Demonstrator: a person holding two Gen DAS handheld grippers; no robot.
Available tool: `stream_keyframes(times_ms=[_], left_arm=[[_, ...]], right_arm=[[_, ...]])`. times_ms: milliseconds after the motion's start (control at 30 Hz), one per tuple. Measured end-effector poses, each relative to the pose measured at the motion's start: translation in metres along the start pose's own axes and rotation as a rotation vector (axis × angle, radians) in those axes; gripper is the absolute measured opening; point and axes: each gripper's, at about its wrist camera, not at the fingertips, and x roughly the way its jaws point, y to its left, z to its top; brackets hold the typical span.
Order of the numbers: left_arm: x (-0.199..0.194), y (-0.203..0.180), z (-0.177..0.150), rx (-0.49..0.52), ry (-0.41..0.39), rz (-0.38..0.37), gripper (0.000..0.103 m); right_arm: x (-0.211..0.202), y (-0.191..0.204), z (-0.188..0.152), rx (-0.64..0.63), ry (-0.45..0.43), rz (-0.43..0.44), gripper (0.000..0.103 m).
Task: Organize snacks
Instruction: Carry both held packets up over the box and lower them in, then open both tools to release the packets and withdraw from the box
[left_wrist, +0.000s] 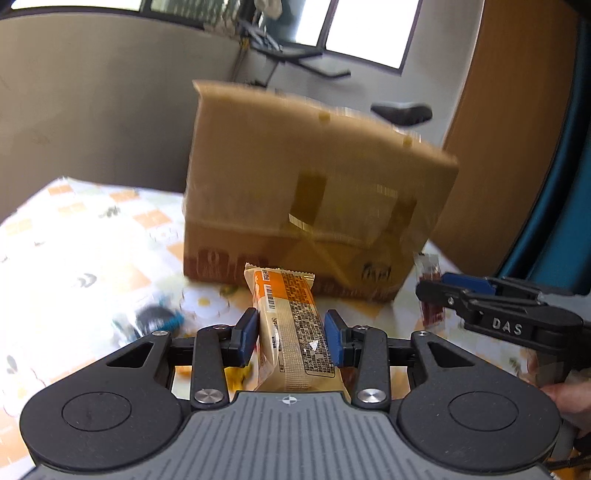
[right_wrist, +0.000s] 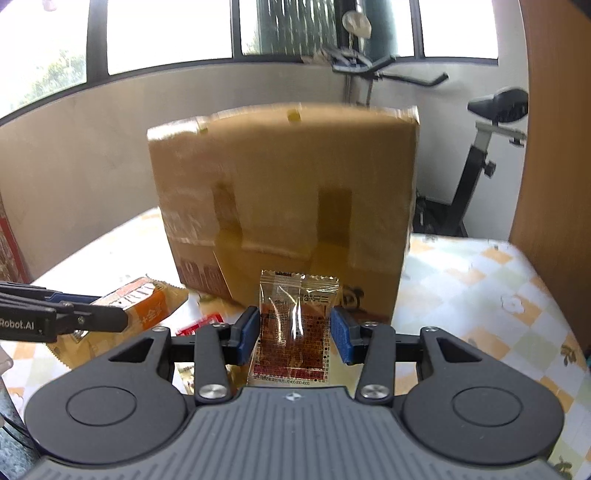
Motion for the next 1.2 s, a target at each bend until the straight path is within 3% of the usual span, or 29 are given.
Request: stream_keyframes(times_ms=[167,367,533,733,867,1100,1167,1200], left_arm=[[-0.02,-0.001,0.029,0.017,-0.122,-0.002,0.041],[-0.034,-0.006,0.086,0.051,-0.279,-0.01,0.041],[-0.022,-0.015,0.134,0.061,-0.341,-0.006,0.041],[0.013,-0.021,0.183,0.078,-0.326,0.005,0.041],[0.04,-0.017,0.202,0.059,-0.276,0.031,0.041],[0.084,-0.004,0.204,0.066,-0.15,0.031,0.042],[0.092,-0.003,0.2,0.079,-0.117,0.054,0.048],[0.092,0.001,0.197,0.083,-0.12,0.067,0.056]], right_arm=[[-0.015,0.008,0.024,-0.049,-0.086,0.016,0.045],[-0.025,0.012,0.072,-0.107,-0.215,0.039,0.045],[-0.018,0.012,0.112,-0.159,-0.308,0.027,0.045],[0.014,0.001,0.145,-0.223,-0.337,-0.025,0.045],[0.046,-0.018,0.155,-0.218,-0.282,-0.068,0.045],[0.087,-0.055,0.143,-0.076,-0.155,-0.12,0.049],[0.087,-0.055,0.139,-0.073,-0.139,-0.14,0.056],[0.087,-0.055,0.138,-0.081,-0.14,-0.139,0.06]])
